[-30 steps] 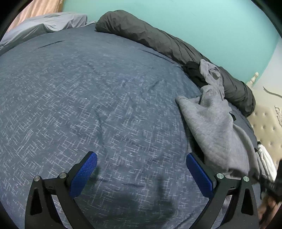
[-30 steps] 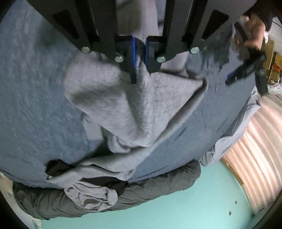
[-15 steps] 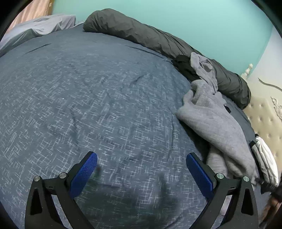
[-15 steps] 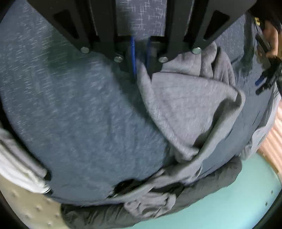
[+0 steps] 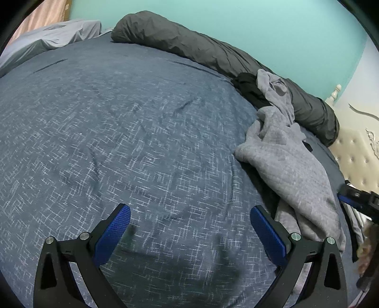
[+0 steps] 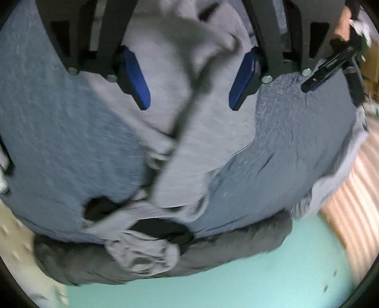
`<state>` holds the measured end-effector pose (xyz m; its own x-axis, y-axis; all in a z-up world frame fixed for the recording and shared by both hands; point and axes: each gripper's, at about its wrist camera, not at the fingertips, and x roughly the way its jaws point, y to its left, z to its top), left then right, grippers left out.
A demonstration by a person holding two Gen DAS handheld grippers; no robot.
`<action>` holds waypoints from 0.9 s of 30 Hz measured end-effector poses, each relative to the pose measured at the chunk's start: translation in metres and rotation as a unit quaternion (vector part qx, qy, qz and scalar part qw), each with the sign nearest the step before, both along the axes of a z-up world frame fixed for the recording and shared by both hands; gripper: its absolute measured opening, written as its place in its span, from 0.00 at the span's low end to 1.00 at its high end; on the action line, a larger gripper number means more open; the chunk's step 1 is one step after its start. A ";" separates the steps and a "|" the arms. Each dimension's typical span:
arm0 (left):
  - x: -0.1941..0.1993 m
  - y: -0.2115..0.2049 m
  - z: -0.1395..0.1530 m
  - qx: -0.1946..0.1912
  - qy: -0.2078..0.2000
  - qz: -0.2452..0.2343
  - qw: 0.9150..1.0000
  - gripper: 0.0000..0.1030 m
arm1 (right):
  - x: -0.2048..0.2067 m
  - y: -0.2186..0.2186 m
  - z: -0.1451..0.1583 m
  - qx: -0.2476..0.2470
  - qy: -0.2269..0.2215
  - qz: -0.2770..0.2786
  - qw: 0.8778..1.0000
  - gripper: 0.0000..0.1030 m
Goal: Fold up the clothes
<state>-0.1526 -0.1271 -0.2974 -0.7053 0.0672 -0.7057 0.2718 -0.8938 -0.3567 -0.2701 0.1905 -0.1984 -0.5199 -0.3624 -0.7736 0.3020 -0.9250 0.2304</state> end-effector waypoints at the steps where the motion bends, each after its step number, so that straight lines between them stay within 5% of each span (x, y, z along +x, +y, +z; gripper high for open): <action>1: 0.000 -0.001 0.000 0.000 -0.001 0.001 1.000 1.00 | -0.004 -0.007 -0.004 0.005 -0.005 0.003 1.000 0.68; 9: -0.001 -0.008 0.001 0.007 0.001 0.008 1.000 1.00 | -0.026 -0.038 -0.035 0.030 -0.037 0.006 0.999 0.64; 15: -0.001 -0.007 0.000 0.006 -0.001 0.008 1.000 1.00 | -0.025 -0.020 -0.033 0.018 -0.030 0.009 0.999 0.07; 21: -0.002 -0.003 0.000 -0.001 -0.001 0.007 1.000 1.00 | -0.017 0.008 -0.018 0.009 -0.002 -0.002 1.000 0.04; 27: -0.004 0.003 0.000 -0.005 -0.001 0.000 1.000 1.00 | -0.008 0.082 0.010 0.016 0.031 -0.060 0.998 0.04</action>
<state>-0.1566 -0.1242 -0.2978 -0.7034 0.0598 -0.7083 0.2728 -0.8975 -0.3466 -0.2784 0.2727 -0.1888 -0.6050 -0.2697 -0.7492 0.2010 -0.9622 0.1840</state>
